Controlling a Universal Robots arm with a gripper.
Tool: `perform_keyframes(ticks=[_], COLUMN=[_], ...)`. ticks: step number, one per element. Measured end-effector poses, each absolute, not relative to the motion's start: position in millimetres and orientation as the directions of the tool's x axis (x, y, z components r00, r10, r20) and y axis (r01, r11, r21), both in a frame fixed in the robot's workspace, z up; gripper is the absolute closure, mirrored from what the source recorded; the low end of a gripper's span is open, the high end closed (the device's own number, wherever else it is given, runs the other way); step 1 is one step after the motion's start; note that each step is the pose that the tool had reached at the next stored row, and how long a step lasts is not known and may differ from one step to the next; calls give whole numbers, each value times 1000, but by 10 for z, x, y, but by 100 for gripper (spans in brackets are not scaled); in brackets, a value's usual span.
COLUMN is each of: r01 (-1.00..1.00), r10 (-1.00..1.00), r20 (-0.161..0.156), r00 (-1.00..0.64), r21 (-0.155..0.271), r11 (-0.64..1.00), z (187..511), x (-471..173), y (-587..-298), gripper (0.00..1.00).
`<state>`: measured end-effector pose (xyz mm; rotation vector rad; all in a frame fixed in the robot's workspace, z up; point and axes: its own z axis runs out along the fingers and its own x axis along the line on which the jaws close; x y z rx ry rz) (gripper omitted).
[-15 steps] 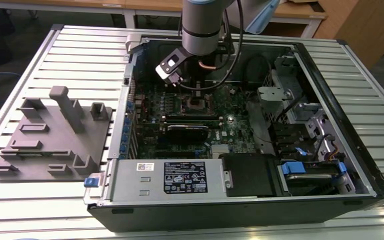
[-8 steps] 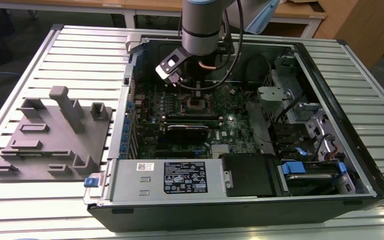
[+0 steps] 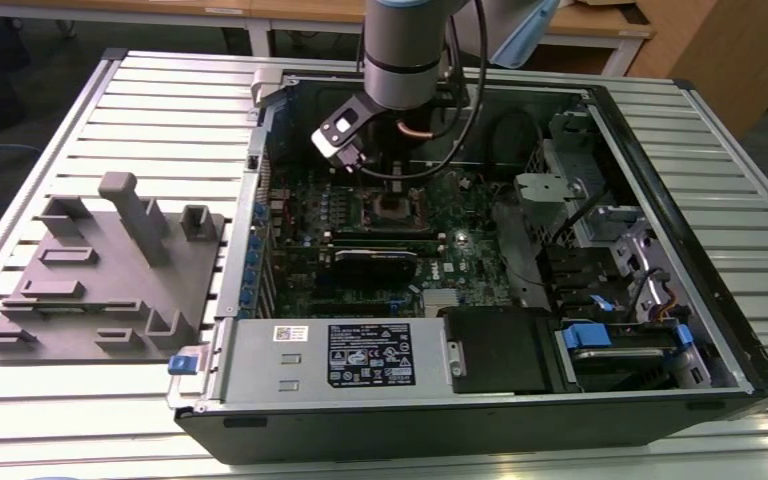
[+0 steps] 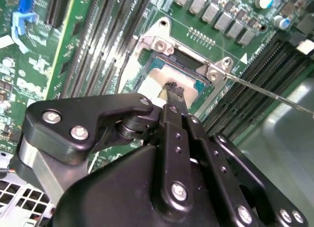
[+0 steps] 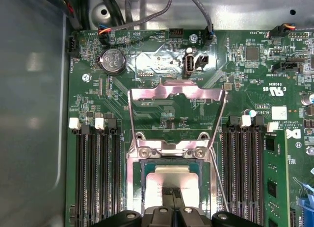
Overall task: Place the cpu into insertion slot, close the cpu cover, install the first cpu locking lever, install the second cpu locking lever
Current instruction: 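Place the cpu into insertion slot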
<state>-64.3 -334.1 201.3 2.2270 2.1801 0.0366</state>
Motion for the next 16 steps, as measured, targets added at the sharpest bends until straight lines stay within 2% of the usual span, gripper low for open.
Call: perform_keyframes(ticks=[16], r01=[999], r10=[1000], r20=[-2], r00=[21], r21=[33], r11=[-21], z=[2089], x=[-635], y=[-3345], gripper=[90])
